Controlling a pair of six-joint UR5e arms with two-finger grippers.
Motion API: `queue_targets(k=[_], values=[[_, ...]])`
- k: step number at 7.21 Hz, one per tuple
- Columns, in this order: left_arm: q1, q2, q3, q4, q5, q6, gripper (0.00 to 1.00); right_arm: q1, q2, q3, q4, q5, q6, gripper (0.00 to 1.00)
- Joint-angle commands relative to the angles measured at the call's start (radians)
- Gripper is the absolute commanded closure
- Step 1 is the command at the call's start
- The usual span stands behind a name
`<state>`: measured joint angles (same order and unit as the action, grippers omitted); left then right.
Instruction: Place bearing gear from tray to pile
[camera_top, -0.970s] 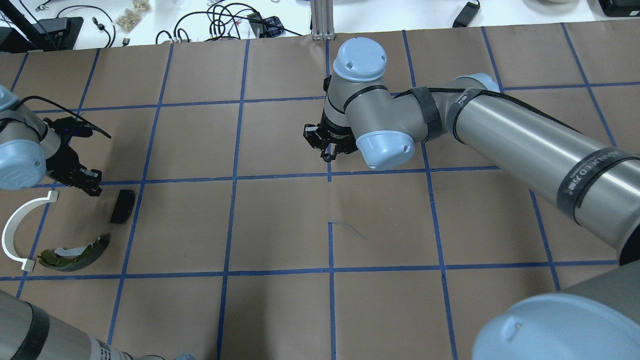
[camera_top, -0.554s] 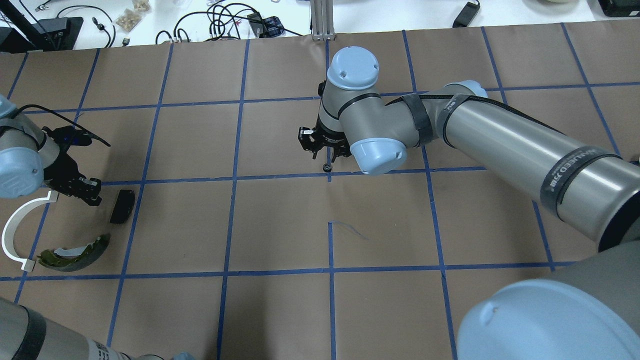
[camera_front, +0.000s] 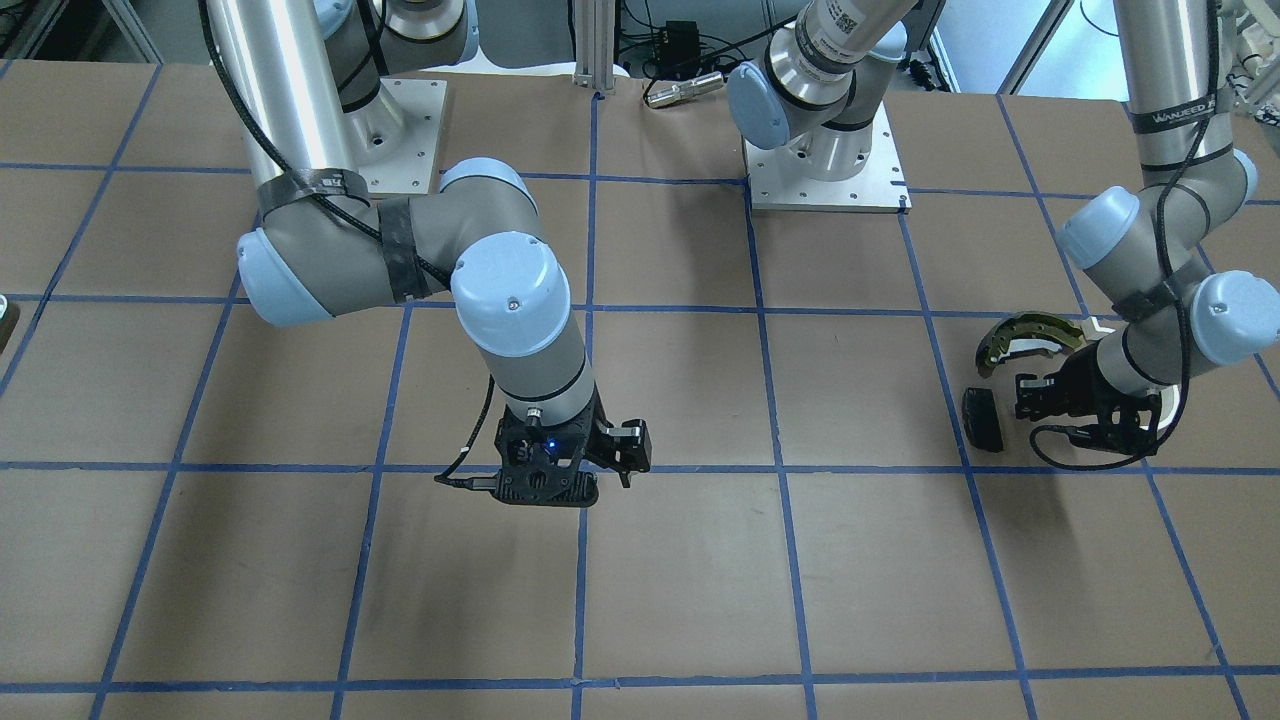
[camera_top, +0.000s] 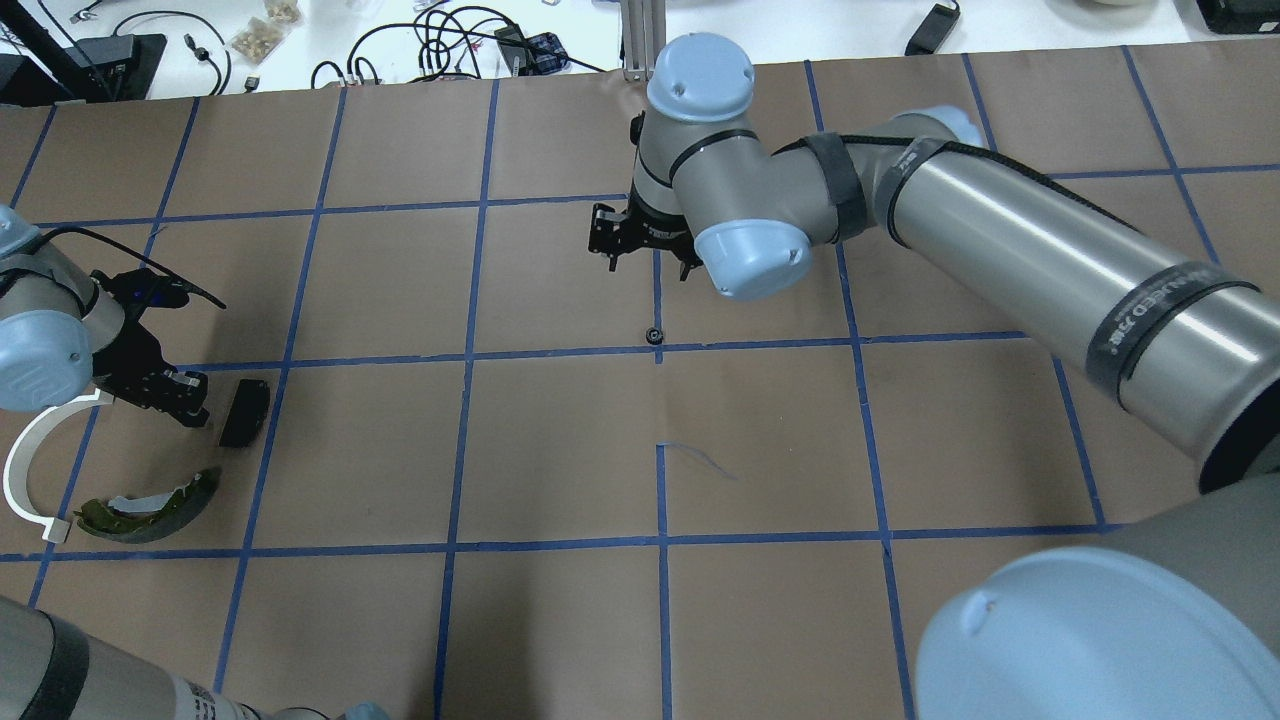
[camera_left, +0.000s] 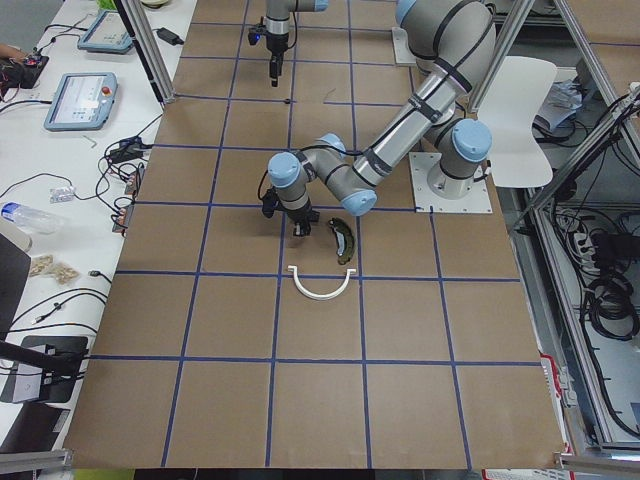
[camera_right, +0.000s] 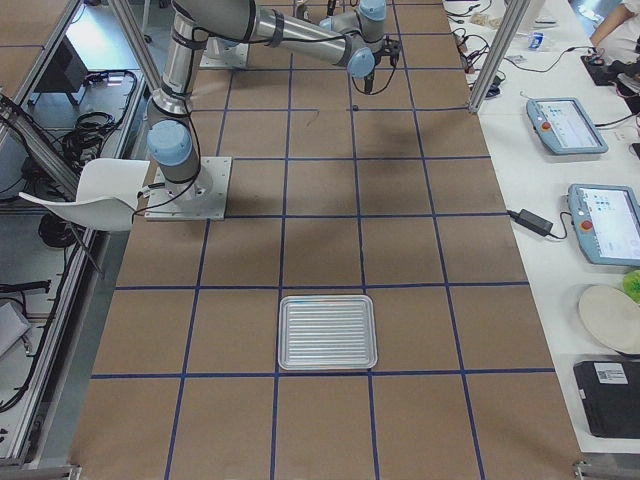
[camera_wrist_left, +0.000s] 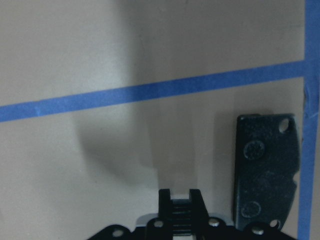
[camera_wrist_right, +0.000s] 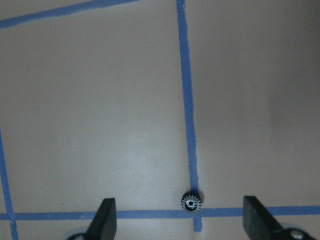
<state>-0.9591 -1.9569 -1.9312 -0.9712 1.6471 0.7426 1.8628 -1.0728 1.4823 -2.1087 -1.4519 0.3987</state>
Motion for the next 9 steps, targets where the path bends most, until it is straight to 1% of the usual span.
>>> queue_targets(k=[1, 2, 3, 4, 5, 6, 7, 8, 9], values=[[0.0, -0.005, 0.0, 0.0, 0.0, -0.003, 0.68, -0.132, -0.071, -0.149, 0.284, -0.047, -0.178, 0.0], [0.0, -0.005, 0.001, 0.0, 0.0, -0.006, 0.55, -0.199, -0.141, -0.149, 0.359, -0.05, -0.252, 0.0], [0.0, -0.004, 0.003, 0.0, 0.0, -0.008, 0.32, -0.238, -0.186, -0.149, 0.442, -0.051, -0.273, 0.0], [-0.001, 0.003, 0.006, -0.001, 0.0, -0.009, 0.24, -0.249, -0.243, -0.148, 0.496, -0.053, -0.276, 0.0], [-0.003, 0.006, 0.017, -0.003, -0.003, -0.011, 0.22, -0.252, -0.266, -0.14, 0.53, -0.051, -0.285, 0.0], [-0.013, 0.012, 0.053, -0.018, -0.007, -0.034, 0.19, -0.251, -0.282, -0.149, 0.547, -0.051, -0.299, 0.0], [-0.033, 0.01, 0.123, -0.08, -0.012, -0.127, 0.15, -0.251, -0.282, -0.152, 0.543, -0.053, -0.326, 0.0], [-0.084, 0.012, 0.197, -0.171, -0.044, -0.191, 0.11, -0.251, -0.28, -0.149, 0.536, -0.05, -0.327, 0.0], [-0.154, 0.015, 0.262, -0.223, -0.047, -0.257, 0.06, -0.251, -0.277, -0.152, 0.533, -0.048, -0.328, 0.0]])
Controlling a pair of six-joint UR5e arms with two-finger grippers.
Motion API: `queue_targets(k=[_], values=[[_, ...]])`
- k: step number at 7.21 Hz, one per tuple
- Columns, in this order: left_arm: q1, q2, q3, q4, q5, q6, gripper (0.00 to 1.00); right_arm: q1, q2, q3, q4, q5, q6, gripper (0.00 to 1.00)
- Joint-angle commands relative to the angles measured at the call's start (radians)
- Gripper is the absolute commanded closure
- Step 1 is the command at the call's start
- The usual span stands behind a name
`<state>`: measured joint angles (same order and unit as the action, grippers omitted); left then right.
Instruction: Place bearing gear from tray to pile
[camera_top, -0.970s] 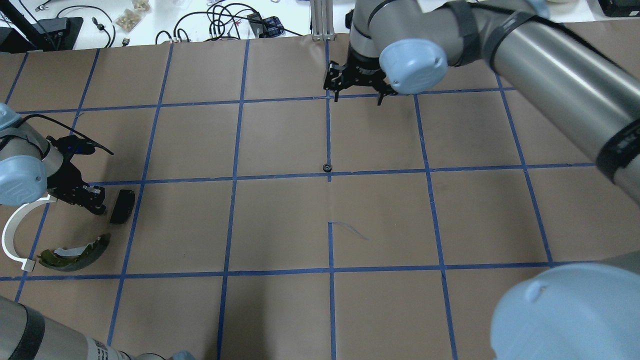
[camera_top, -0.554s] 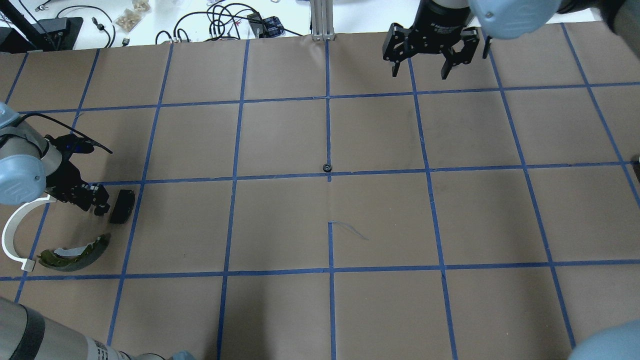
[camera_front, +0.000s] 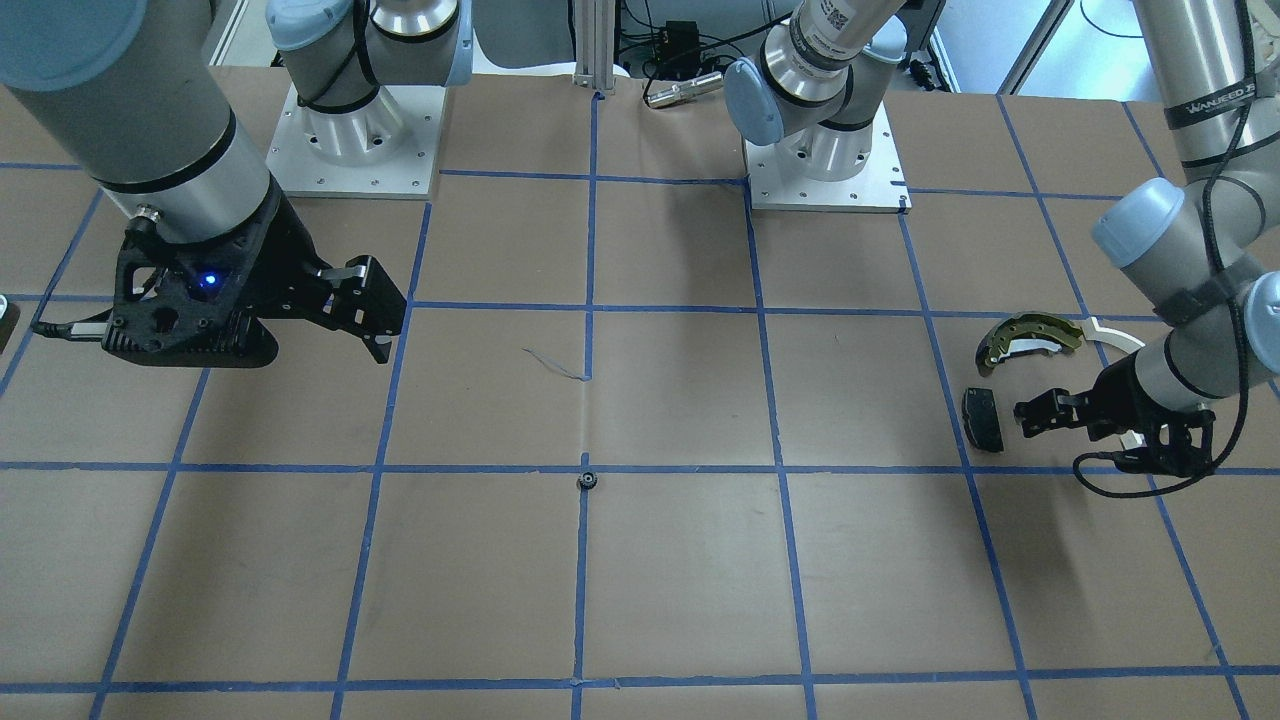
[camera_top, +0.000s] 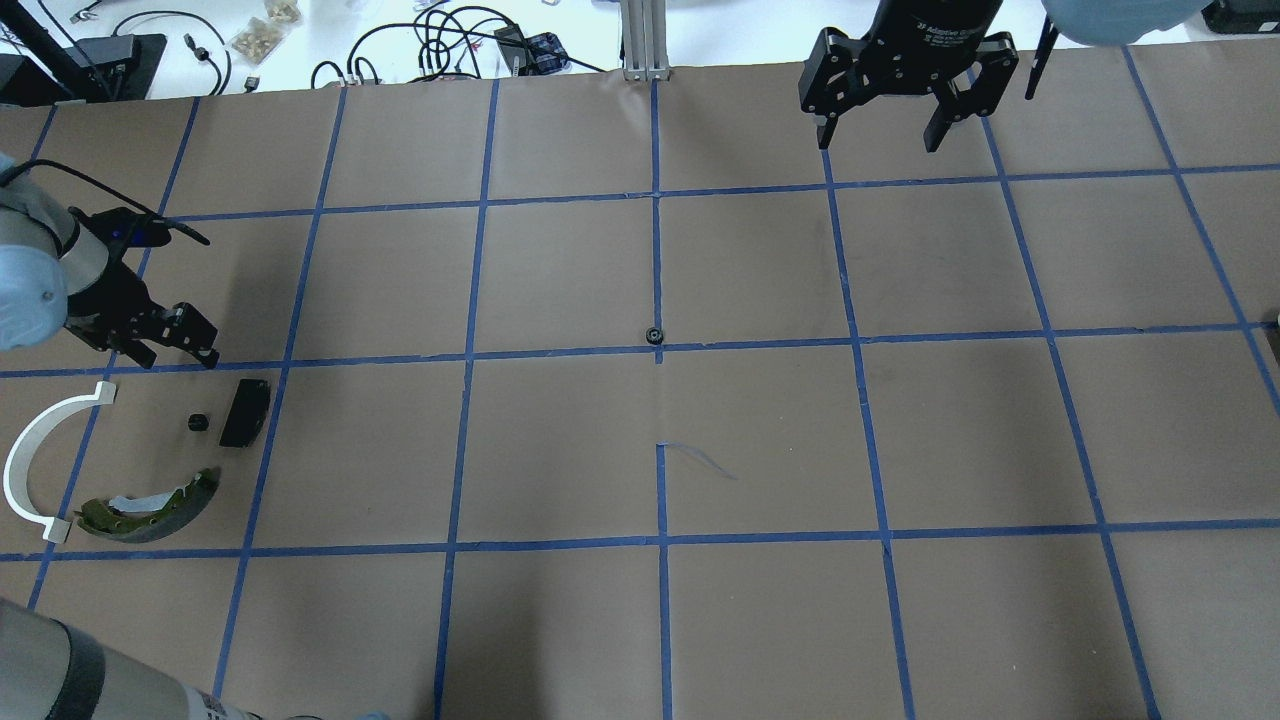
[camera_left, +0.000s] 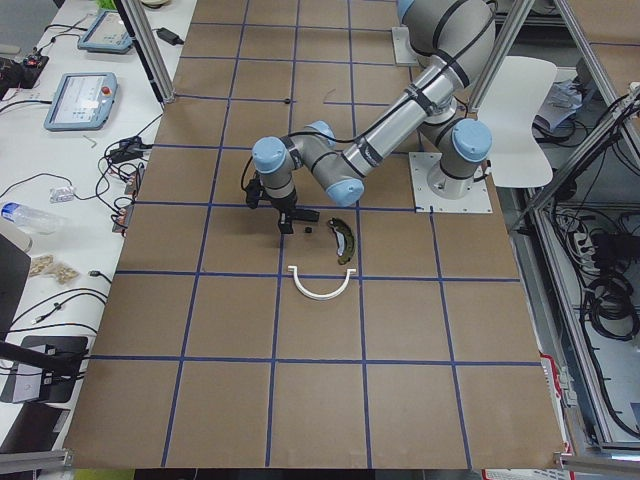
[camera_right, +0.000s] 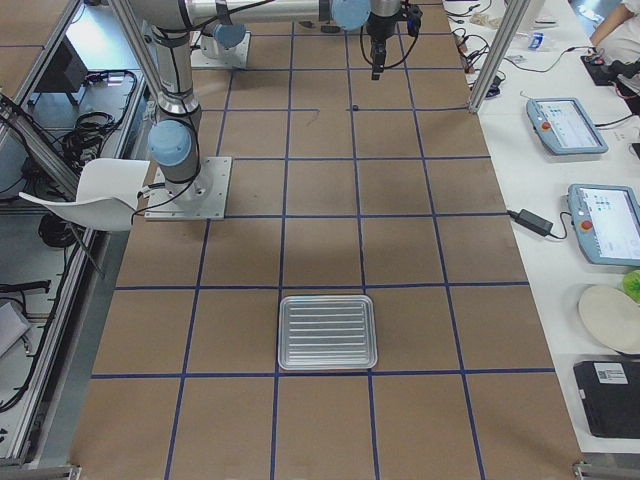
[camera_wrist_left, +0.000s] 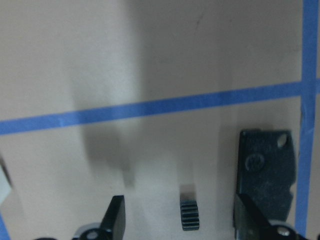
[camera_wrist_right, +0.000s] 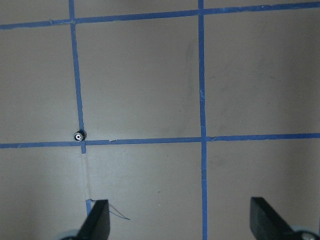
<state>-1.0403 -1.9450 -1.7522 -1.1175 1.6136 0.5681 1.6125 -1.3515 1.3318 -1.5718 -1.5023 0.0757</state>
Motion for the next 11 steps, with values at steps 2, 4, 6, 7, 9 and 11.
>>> queue_targets(k=[2, 4, 6, 7, 9, 11], values=[[-0.252, 0.02, 0.134, -0.12, -0.047, -0.279, 0.0, -0.005, -0.015, -0.006, 0.003, -0.001, -0.045, 0.0], [-0.438, 0.008, 0.138, -0.096, -0.057, -0.483, 0.0, -0.005, -0.017, -0.006, 0.0, -0.012, -0.046, 0.0], [-0.588, -0.026, 0.146, 0.035, -0.064, -0.505, 0.0, -0.005, -0.021, -0.003, 0.004, -0.012, -0.047, 0.0], [-0.637, -0.047, 0.143, 0.039, -0.095, -0.516, 0.0, -0.008, -0.031, 0.001, 0.019, -0.039, -0.047, 0.0], [-0.739, -0.107, 0.139, 0.15, -0.187, -0.563, 0.0, -0.008, -0.063, 0.018, 0.091, -0.11, -0.037, 0.0], [-0.803, -0.156, 0.138, 0.18, -0.179, -0.592, 0.0, -0.003, -0.112, 0.082, 0.089, -0.098, -0.033, 0.0]])
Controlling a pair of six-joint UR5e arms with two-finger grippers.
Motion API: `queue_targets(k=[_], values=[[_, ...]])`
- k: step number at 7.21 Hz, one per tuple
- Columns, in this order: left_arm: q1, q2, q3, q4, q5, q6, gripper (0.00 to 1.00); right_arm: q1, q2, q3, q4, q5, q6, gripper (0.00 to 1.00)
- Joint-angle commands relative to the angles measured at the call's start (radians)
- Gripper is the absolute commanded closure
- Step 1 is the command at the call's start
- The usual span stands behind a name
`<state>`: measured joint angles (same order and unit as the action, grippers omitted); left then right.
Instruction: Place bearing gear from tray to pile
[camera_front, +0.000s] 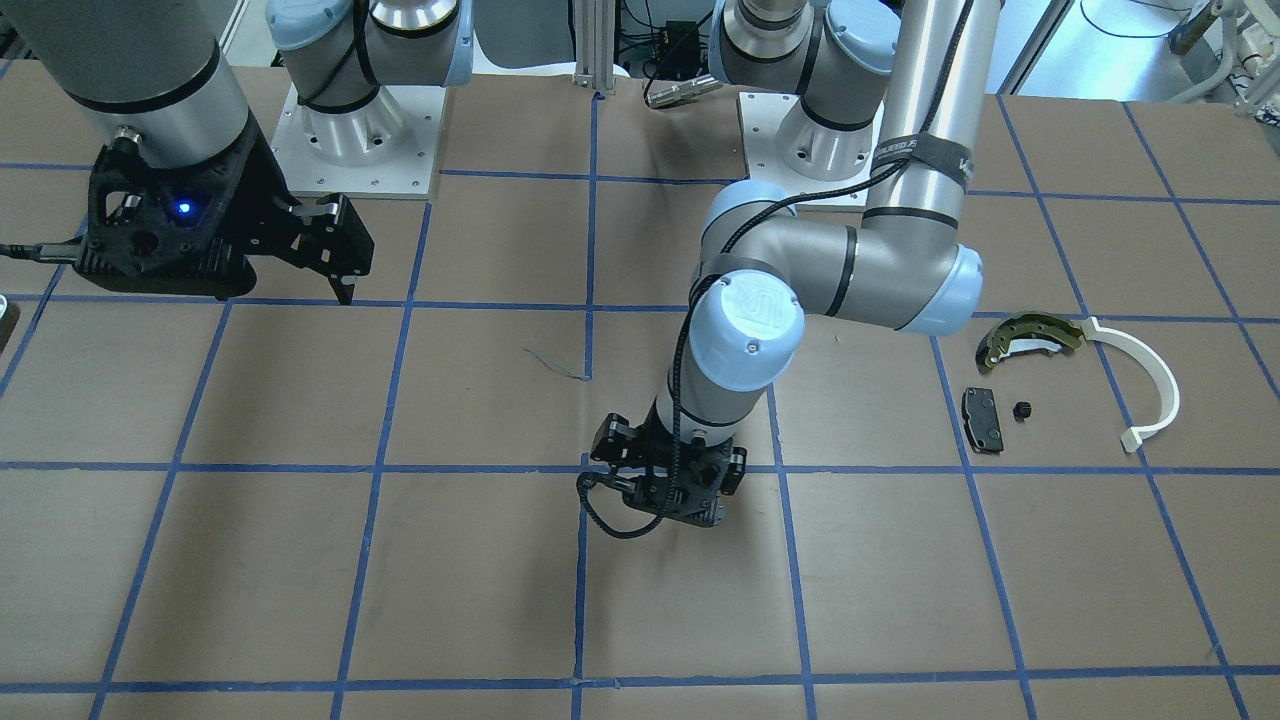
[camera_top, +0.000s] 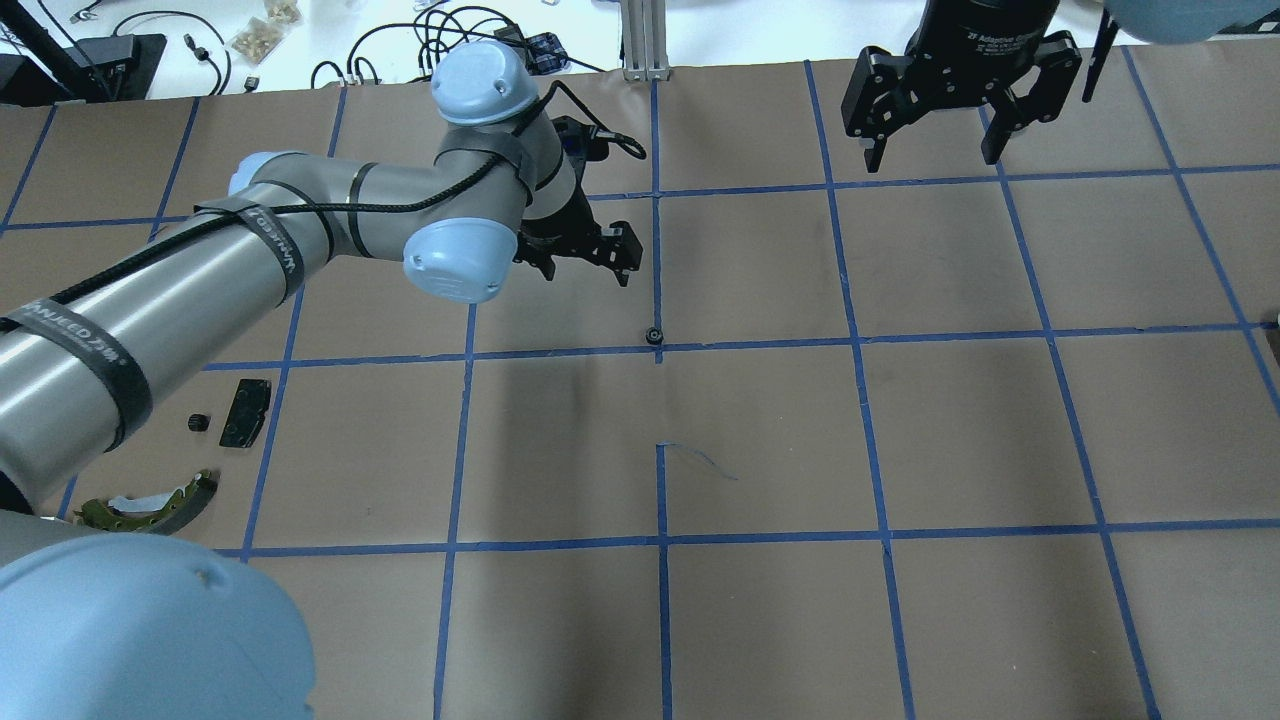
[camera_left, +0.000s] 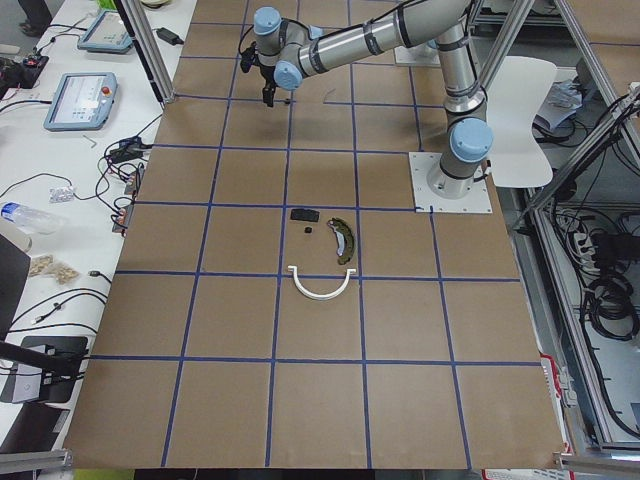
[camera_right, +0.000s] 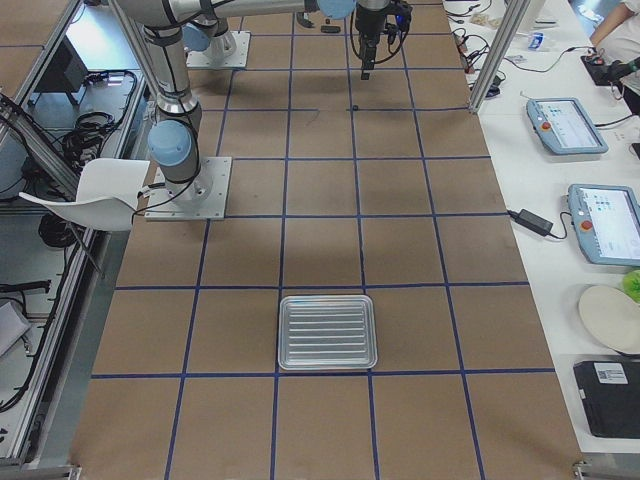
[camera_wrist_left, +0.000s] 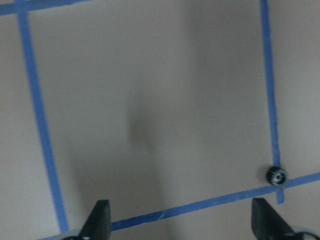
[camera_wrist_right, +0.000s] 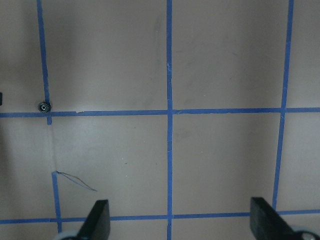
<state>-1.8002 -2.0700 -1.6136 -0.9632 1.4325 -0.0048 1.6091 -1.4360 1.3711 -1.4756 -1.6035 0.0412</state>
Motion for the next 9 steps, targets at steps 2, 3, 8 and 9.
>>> queue_targets(k=[2, 3, 8, 9], values=[[-0.065, -0.074, -0.005, 0.049, 0.002, -0.026, 0.06, 0.003, -0.076, 0.139, -0.134, 0.004, 0.005, 0.0], [-0.07, -0.085, -0.006, 0.061, 0.002, -0.026, 0.13, 0.002, -0.098, 0.182, -0.185, 0.004, 0.002, 0.0], [-0.116, -0.104, -0.008, 0.057, 0.031, -0.023, 0.6, 0.002, -0.098, 0.177, -0.198, 0.059, 0.025, 0.0], [-0.116, -0.104, -0.009, 0.055, 0.032, -0.02, 0.63, 0.002, -0.098, 0.177, -0.199, 0.062, 0.025, 0.0]])
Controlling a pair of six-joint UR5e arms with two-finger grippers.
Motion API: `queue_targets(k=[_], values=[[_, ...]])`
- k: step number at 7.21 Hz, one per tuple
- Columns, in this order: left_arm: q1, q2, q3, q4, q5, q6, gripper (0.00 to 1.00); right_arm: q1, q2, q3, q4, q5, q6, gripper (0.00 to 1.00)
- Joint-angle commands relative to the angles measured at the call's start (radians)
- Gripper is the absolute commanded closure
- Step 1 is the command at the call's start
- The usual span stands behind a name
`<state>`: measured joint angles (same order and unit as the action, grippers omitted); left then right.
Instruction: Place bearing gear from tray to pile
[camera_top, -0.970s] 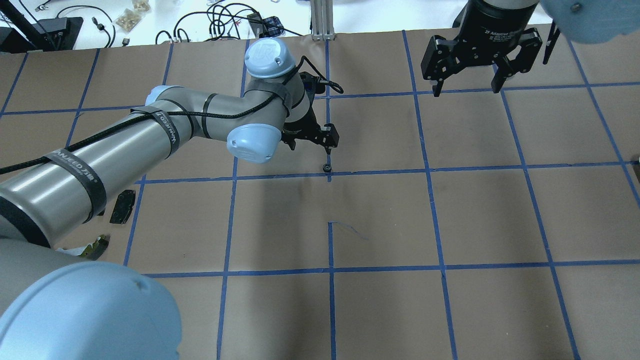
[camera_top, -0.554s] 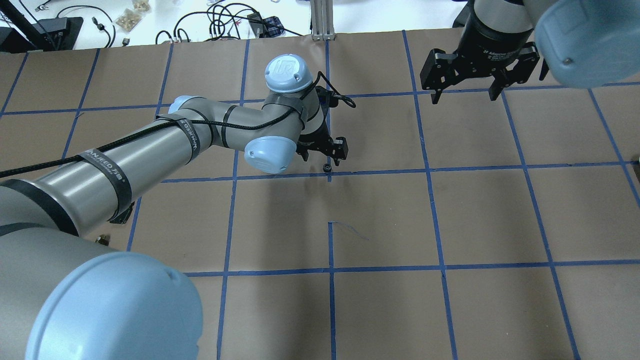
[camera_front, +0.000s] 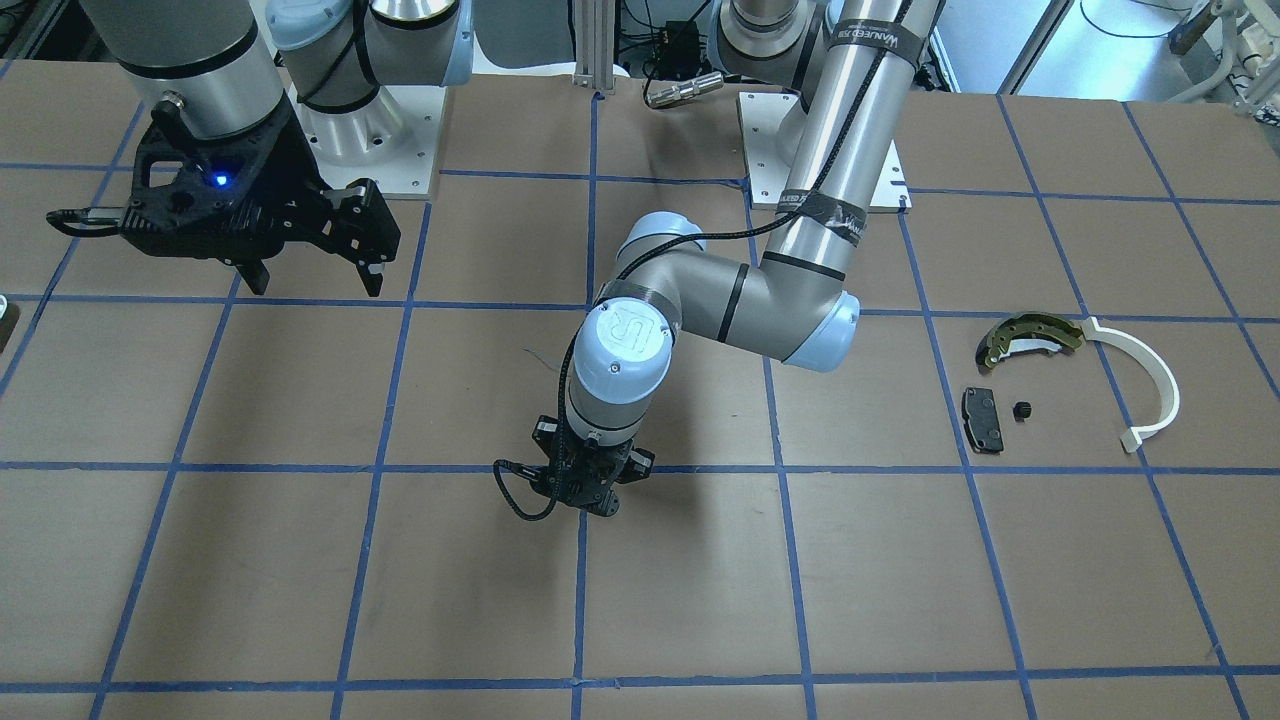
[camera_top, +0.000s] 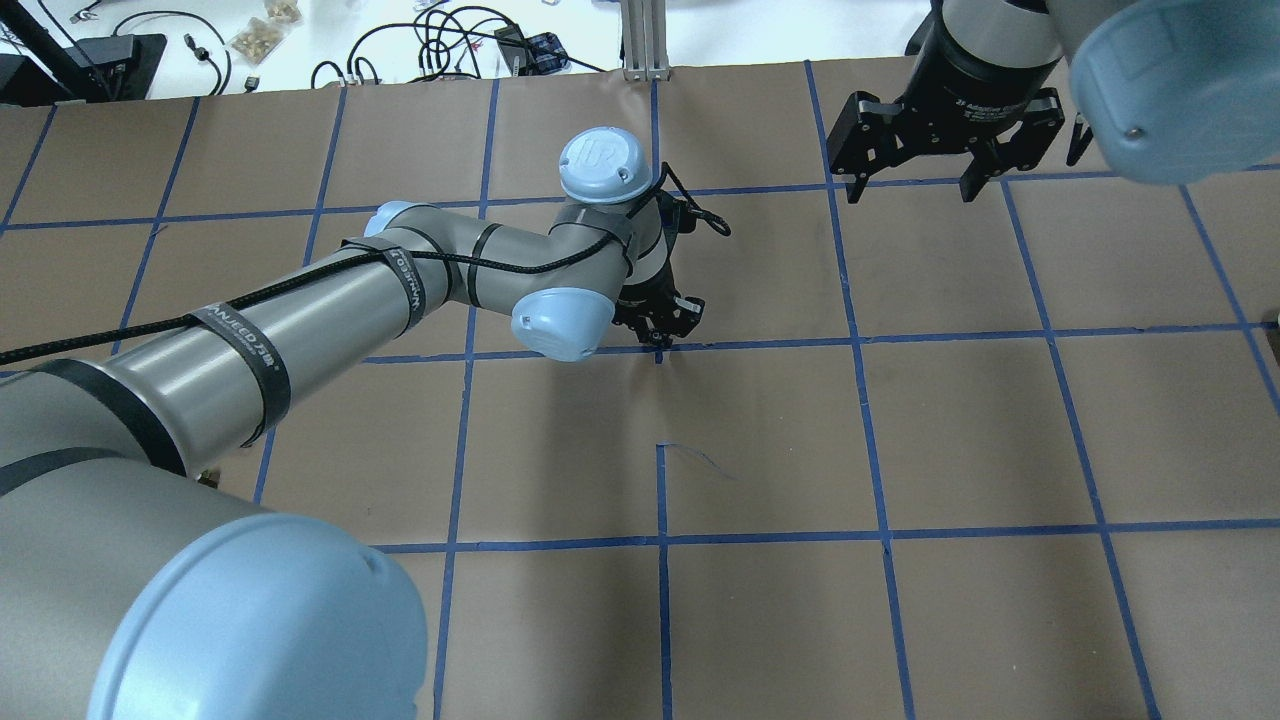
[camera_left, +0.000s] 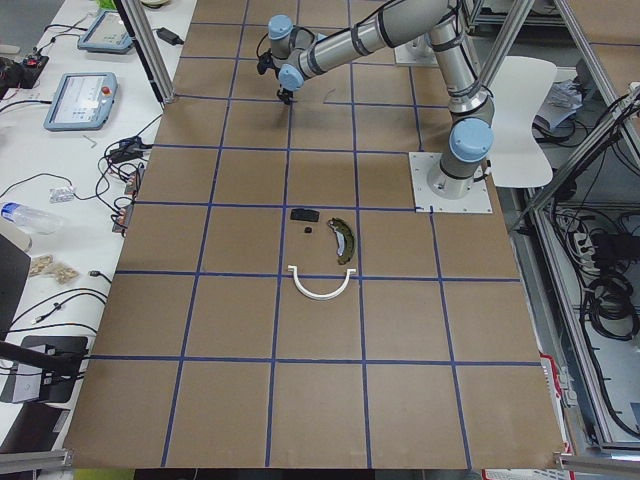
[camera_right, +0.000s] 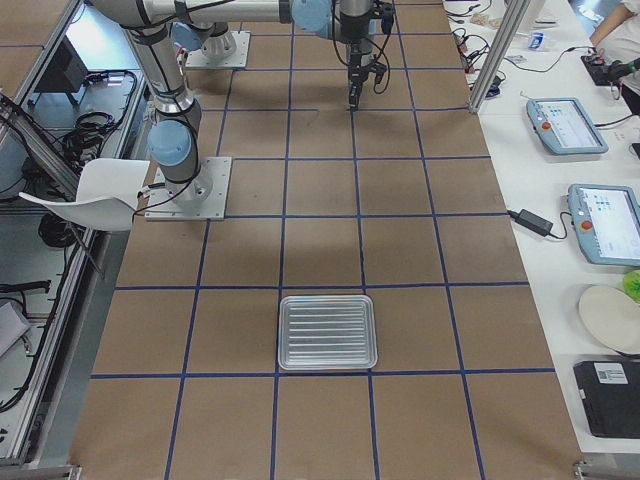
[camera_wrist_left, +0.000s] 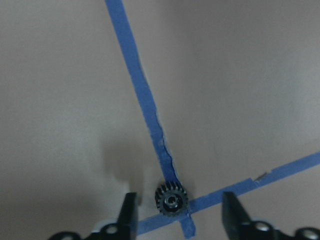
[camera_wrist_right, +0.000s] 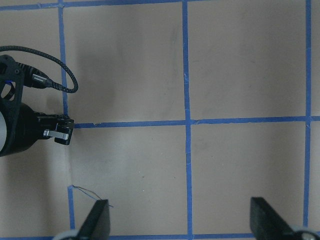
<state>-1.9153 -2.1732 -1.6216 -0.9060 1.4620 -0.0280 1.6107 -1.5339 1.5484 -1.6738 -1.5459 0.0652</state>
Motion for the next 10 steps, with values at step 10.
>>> queue_targets(k=[10], values=[[0.382, 0.15, 0.101, -0.34, 0.15, 0.23, 1.0, 0.0, 0.0, -0.001, -0.004, 0.006, -0.001, 0.0]])
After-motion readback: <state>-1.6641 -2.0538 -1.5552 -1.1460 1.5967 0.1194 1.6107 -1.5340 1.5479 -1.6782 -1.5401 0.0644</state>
